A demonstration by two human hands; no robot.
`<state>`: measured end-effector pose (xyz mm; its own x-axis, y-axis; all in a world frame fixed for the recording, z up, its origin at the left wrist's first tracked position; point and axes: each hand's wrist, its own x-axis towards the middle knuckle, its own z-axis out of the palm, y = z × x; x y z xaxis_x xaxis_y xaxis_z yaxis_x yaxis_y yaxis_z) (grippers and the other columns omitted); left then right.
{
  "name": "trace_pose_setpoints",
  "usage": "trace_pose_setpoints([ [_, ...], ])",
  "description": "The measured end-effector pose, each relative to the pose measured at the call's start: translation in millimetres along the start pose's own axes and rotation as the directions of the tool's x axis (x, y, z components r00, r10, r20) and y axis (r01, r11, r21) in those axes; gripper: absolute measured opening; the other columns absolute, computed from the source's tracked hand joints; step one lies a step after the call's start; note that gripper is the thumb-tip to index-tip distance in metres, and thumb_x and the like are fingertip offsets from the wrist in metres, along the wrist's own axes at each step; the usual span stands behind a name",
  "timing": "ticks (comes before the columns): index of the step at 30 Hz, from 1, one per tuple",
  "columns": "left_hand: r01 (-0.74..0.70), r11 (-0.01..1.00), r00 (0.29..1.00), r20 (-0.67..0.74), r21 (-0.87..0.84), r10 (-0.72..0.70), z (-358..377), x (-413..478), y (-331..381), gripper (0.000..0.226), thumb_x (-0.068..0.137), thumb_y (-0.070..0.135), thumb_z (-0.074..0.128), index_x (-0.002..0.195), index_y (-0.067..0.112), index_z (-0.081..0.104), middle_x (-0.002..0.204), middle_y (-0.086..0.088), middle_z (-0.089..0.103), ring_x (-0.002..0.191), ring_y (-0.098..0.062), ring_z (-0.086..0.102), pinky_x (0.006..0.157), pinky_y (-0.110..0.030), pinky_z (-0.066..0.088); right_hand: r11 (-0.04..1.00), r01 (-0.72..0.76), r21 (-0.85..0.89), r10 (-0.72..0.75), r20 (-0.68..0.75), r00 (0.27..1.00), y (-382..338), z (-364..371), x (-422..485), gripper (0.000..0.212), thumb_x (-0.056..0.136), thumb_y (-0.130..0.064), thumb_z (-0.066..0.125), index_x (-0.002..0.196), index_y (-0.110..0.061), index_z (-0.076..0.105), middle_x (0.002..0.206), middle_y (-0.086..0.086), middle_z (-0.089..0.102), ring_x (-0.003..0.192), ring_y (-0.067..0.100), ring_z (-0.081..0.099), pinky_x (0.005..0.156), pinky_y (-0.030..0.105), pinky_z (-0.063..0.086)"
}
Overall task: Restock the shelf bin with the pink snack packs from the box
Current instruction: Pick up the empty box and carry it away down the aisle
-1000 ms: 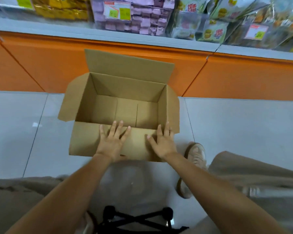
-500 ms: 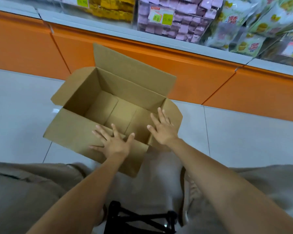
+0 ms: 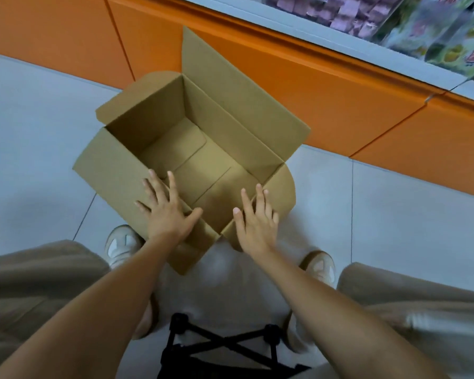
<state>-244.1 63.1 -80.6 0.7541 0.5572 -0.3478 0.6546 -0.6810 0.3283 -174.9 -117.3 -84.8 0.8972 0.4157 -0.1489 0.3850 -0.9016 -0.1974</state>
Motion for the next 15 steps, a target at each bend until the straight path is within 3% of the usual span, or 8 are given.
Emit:
trace_pose_setpoints([
  [3, 0.012, 0.995, 0.998, -0.055, 0.104, -0.007, -13.1, -8.6, -24.7, 0.102, 0.085, 0.06, 0.05, 0.152, 0.022, -0.016, 0.155, -0.005, -0.035, 0.142, -0.025, -0.032, 0.11, -0.071, -0.001, 0.998, 0.054, -0.045, -0.054, 0.011, 0.998, -22.4, 0.3, -26.1, 0.056, 0.094, -0.05, 0.027, 0.138, -0.023, 0.049, 0.14, 0.012, 0.05, 0.126, 0.032, 0.049, 0.086, 0.041, 0.043],
  [5, 0.198, 0.978, 0.973, -0.131, 0.06, -0.189, -20.5, -21.2, -32.2, 0.104, 0.082, 0.07, 0.047, 0.151, 0.027, -0.017, 0.154, -0.01, -0.035, 0.142, -0.032, -0.031, 0.107, -0.073, -0.002, 0.991, 0.118, -0.065, -0.118, 0.008, 0.993, -27.1, -10.1, -24.5, 0.059, 0.095, -0.051, 0.022, 0.142, -0.022, 0.044, 0.14, 0.012, 0.048, 0.119, 0.03, 0.049, 0.089, 0.042, 0.039],
  [8, 0.481, 0.859, 0.864, -0.072, -0.175, -0.499, -26.3, -41.1, -35.8, 0.116, 0.069, 0.085, 0.049, 0.149, 0.035, -0.019, 0.155, -0.014, -0.031, 0.143, -0.04, -0.022, 0.106, -0.074, 0.002, 0.981, 0.189, -0.03, -0.191, -0.079, 0.978, -20.7, -37.1, 10.2, 0.058, 0.098, -0.05, 0.026, 0.149, -0.022, 0.032, 0.158, 0.011, 0.018, 0.142, 0.029, 0.022, 0.108, 0.046, 0.026],
  [11, 0.53, 0.781, 0.831, 0.019, -0.331, -0.556, -26.8, -45.4, -34.7, 0.125, 0.061, 0.082, 0.062, 0.149, 0.037, -0.016, 0.155, -0.014, -0.029, 0.145, -0.043, -0.011, 0.11, -0.068, 0.016, 0.963, 0.244, -0.112, -0.262, -0.195, 0.945, -13.3, -71.5, 54.8, 0.06, 0.099, -0.049, 0.032, 0.152, -0.022, 0.023, 0.161, 0.012, -0.002, 0.149, 0.029, -0.005, 0.117, 0.049, 0.01],
  [15, 0.525, 0.755, 0.8, -0.074, -0.392, -0.595, -37.8, -42.9, -31.9, 0.114, 0.068, 0.064, 0.073, 0.151, 0.031, 0.003, 0.155, -0.023, -0.001, 0.139, -0.043, 0.017, 0.111, -0.055, 0.027, 0.96, 0.145, -0.239, -0.194, -0.199, 0.96, -2.3, -106.4, 96.5, 0.069, 0.096, -0.056, 0.033, 0.154, -0.027, 0.009, 0.161, 0.015, -0.006, 0.147, 0.035, -0.008, 0.116, 0.054, -0.001],
])
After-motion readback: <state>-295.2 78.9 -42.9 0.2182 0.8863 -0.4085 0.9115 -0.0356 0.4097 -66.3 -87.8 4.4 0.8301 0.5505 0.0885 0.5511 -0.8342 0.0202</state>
